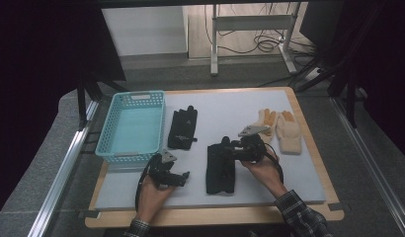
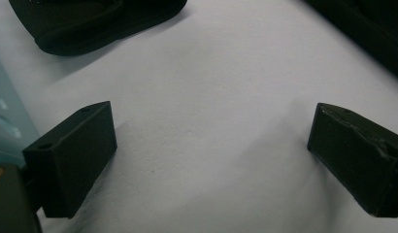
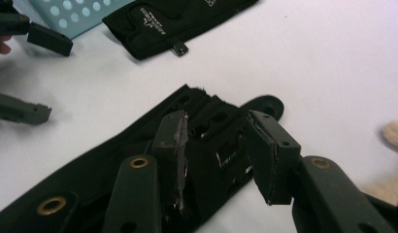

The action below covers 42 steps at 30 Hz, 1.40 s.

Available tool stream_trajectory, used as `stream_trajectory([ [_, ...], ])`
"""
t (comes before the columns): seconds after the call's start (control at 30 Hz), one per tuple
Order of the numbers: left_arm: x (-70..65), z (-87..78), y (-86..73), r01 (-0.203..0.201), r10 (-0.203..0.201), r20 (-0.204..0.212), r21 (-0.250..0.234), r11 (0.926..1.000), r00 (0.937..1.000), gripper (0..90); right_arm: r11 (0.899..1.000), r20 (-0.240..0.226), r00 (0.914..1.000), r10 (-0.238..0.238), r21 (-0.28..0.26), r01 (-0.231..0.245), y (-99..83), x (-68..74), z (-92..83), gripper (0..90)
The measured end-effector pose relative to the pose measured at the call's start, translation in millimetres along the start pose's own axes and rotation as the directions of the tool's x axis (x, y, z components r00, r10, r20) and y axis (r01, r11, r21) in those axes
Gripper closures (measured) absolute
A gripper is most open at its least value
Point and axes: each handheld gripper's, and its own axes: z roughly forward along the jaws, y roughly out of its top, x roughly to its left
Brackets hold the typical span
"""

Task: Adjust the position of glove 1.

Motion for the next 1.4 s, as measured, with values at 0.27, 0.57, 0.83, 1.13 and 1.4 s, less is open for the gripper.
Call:
stream_trajectory([
  [0.27,-0.1,-0.1,0.0,-0.001,0.001,0.001,-0.001,1.0000,1.0000,4.3,1.000,-0.061,0.9981,0.004,0.000,-0.004,25.8,-3.0,26.9,62.2],
  [0.57,0.0,-0.1,-0.2,-0.004,0.004,0.001,-0.002,1.0000,1.0000,4.5,0.999,-0.114,0.9930,-0.029,0.027,0.032,55.0,2.6,69.6,71.3],
  [0.83,-0.3,-0.2,-0.3,-0.004,0.004,0.002,-0.005,1.0000,1.0000,4.8,0.998,-0.111,0.9930,-0.041,0.052,0.047,74.0,3.7,109.1,76.1],
  [1.13,0.1,-0.5,-0.3,-0.009,0.009,0.004,-0.002,1.0000,1.0000,5.2,0.996,-0.095,0.9933,-0.065,0.050,0.070,92.3,2.2,146.0,62.9],
  [1.4,0.1,-0.6,-0.4,-0.009,0.009,0.005,-0.003,1.0000,0.9999,5.5,0.995,-0.080,0.9938,-0.078,0.052,0.082,100.2,8.4,175.1,42.0],
])
